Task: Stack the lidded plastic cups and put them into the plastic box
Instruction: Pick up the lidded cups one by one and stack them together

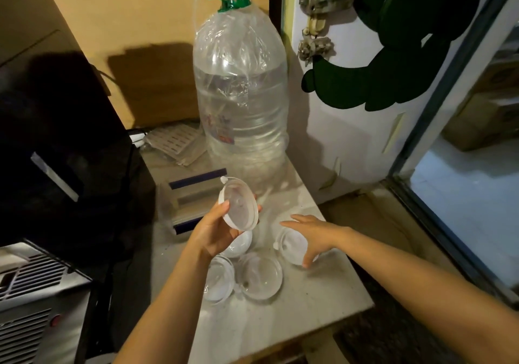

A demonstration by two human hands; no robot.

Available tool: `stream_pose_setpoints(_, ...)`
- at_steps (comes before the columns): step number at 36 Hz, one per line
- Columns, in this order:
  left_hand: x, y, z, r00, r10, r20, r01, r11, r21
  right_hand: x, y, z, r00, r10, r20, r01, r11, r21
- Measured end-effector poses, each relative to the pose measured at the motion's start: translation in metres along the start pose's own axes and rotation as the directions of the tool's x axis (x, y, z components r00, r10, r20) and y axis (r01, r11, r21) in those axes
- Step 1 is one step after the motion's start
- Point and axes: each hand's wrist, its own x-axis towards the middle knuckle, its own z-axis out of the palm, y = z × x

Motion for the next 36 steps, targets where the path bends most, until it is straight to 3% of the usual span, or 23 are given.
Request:
stream_pose_setpoints(11,-0.01,-0.008,-0.008,0.999,-0.041,-0.013,0.041,0.999,-0.01,0.004,-0.002,0.013,1.0,0.004,-0.025,-0.005,1.0,-0.022)
stream_pose_setpoints(19,-0.014,-0.009,-0.013,0.999,-0.032,-0.024,0.031,0.999,-0.033,-0.001,-0.004,-0.002,0.994,0.007,-0.106,0.003,0.995,0.095)
stream_pose_setpoints(31,-0.016,-0.005,-0.013,0.998,0.006,-0.065,-0.011,0.997,-0.074,-0.018,-0.044,-0.071,0.906,-0.116,-0.406,0.271,0.898,0.347)
stream_pose_setpoints(36,-0.016,-0.003,-0.007,0.999,0.011,-0.052,-0.014,0.998,-0.055,-0.025,-0.067,-0.076,0.881,-0.177,-0.438,0.362,0.85,0.384)
